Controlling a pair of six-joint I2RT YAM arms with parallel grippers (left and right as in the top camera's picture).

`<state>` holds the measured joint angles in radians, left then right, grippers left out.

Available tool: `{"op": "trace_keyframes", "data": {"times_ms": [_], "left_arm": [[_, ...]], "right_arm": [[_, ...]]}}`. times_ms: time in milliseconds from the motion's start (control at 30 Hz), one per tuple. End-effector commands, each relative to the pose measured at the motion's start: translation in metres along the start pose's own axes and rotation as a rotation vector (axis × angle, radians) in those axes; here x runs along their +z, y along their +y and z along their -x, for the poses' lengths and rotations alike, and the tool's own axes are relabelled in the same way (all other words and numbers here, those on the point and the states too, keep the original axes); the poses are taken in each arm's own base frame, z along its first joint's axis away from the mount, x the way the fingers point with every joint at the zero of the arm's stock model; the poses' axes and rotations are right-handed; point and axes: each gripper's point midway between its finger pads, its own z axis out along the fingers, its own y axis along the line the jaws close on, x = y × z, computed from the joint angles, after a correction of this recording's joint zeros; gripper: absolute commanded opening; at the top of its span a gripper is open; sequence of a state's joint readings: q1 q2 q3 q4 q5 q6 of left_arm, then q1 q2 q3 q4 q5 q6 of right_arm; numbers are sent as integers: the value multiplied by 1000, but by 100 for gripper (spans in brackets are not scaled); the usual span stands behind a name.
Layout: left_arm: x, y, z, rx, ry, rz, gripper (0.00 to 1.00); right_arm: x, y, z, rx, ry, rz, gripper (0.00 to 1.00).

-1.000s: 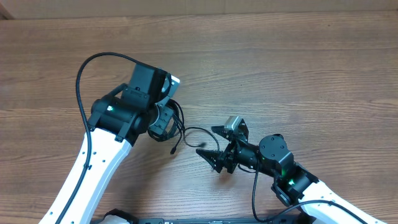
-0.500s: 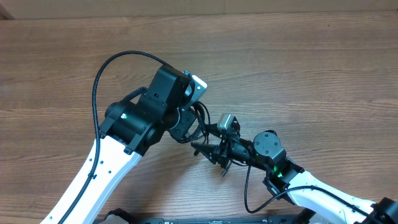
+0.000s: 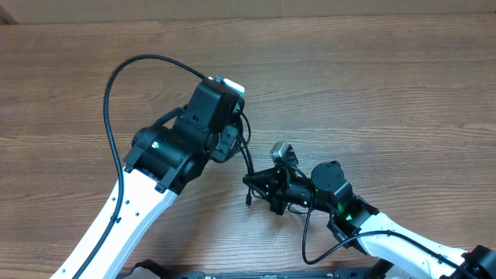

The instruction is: Untangle cables

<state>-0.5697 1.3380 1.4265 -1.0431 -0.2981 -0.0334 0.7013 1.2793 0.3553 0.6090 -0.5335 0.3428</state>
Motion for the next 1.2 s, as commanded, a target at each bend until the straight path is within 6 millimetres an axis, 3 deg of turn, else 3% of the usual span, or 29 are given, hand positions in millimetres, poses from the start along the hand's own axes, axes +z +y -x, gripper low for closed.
{"op": "trace_keyframes", "data": {"times_ms": [0, 233, 367, 600, 800, 1000, 1167], "left_arm": [[-9, 23, 17, -85, -70, 119, 4], [-4, -9, 25, -86, -90, -62, 4], [-1, -29, 19, -73, -58, -162, 5], [1, -49, 16, -47, -41, -263, 4], [0, -53, 13, -8, -36, -277, 4], [-2, -64, 12, 13, -38, -334, 5], [2, -79, 10, 32, -44, -391, 5]], "right_arm": [[-2, 35, -5, 117, 65, 189, 4], [-17, 81, 34, 176, -29, 411, 4], [-22, 88, 54, 122, -122, 434, 4], [-19, 53, 84, 210, -296, 254, 4], [-30, 12, 110, 302, -451, 96, 4], [-43, -12, 132, 299, -512, 30, 4], [-27, -27, 138, 316, -423, -62, 4]]}}
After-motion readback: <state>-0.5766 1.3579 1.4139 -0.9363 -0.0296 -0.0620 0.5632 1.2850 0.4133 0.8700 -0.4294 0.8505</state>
